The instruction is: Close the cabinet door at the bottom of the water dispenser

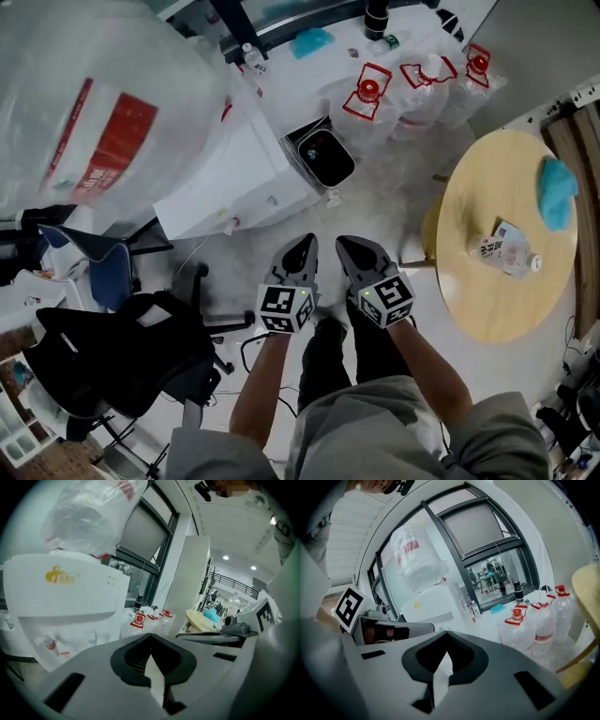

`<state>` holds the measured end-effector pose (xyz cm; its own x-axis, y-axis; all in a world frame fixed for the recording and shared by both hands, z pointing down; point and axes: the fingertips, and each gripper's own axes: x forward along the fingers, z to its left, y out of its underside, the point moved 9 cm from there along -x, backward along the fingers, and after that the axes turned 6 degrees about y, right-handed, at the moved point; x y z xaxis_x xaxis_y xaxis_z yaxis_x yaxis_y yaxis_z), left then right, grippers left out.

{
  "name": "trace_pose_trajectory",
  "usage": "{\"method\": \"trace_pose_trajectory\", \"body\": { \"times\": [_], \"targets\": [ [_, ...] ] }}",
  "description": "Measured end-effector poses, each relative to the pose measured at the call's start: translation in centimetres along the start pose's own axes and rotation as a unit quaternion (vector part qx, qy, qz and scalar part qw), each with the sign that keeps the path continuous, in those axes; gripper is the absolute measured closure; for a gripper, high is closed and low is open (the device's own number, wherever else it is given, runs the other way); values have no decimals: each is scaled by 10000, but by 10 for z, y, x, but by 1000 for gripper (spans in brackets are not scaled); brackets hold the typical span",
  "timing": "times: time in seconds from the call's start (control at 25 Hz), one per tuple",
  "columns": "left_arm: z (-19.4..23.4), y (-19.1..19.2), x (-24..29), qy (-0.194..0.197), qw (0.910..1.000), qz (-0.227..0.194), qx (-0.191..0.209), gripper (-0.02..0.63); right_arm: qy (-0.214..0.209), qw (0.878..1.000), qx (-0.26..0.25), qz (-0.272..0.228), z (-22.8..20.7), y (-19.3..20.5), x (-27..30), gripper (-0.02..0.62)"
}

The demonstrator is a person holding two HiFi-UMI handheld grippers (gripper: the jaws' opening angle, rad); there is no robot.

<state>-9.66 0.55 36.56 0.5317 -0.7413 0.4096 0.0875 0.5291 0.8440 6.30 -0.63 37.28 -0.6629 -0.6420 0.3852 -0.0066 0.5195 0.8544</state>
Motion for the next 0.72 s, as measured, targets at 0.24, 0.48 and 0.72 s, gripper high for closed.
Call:
{"method": "trace_pose_trajectory", "body": {
  "times": [0.24,0.48,0.72],
  "targets": [
    [-29,-58,-34,-113,9989,-406,212,598,1,9991,-115,-406,24,-58,-28,586],
    [-63,-109,-75,-190,9946,-791,648,598,-29,9959,-330,-846,52,-114,-59,586],
    [-92,-145,-105,-152,9888,-1149,935,598,-79,9915,-525,-1190,73,-150,-89,586]
  ]
}}
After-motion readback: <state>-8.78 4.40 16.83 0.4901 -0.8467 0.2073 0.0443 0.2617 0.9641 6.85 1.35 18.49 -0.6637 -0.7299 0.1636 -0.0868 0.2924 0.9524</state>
